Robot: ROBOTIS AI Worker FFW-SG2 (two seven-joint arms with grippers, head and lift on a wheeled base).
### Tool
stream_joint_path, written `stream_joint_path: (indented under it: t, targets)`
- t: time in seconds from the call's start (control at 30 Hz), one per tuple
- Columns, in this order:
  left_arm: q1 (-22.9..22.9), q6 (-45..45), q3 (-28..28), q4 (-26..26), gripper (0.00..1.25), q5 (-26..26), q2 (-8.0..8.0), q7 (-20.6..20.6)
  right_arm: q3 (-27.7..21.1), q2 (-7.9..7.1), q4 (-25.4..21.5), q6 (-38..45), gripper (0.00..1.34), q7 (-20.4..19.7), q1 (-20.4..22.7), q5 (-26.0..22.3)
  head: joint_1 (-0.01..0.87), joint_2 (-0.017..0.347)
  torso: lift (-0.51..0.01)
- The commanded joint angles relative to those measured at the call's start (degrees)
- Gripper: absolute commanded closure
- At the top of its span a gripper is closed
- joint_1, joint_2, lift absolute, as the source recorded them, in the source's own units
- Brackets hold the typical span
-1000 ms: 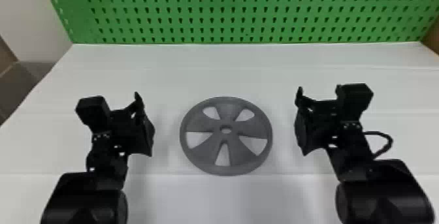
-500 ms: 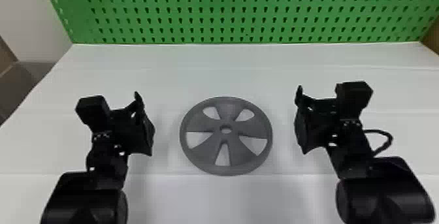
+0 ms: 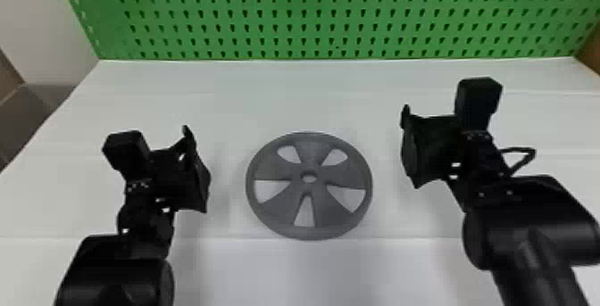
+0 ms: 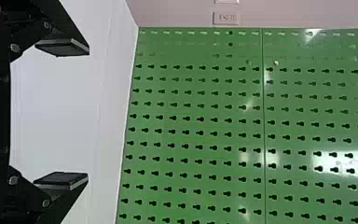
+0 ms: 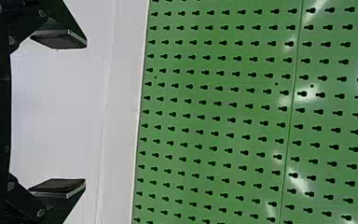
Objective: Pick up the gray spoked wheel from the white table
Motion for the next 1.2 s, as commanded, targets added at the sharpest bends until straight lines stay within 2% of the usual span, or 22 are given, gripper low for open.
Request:
stream_joint_path:
  t: [0.0,0.23,0.57,0.8,1.17]
  targets:
    - [-0.09,0.37,-0.15,0.00,0.31,-0.09,0.01,0.00,0.89,-0.60,-1.48,8.23,0.23,0.00,-3.40,-0.34,0.772,0.066,-0.081]
    - [-0.18,0.90,-0.23,0.00,0.31,-0.18,0.01,0.00,3.09,-1.83,-1.31,22.03,0.23,0.00,-11.93,-1.05,0.772,0.066,-0.081]
    - [-0.53,1.60,-0.59,0.00,0.31,-0.44,0.01,0.00,4.67,-3.85,1.77,31.17,0.23,-0.09,-21.24,-5.44,0.772,0.066,-0.081]
    - [-0.79,2.31,-1.11,0.00,0.31,-0.88,0.01,0.00,6.25,-5.09,6.16,39.60,0.23,-0.09,-28.80,-7.02,0.772,0.066,-0.081]
    - [-1.32,3.10,-1.90,0.00,0.31,-1.32,0.36,0.00,8.63,-6.67,15.57,46.28,0.23,-0.09,-37.50,-12.21,0.772,0.066,-0.081]
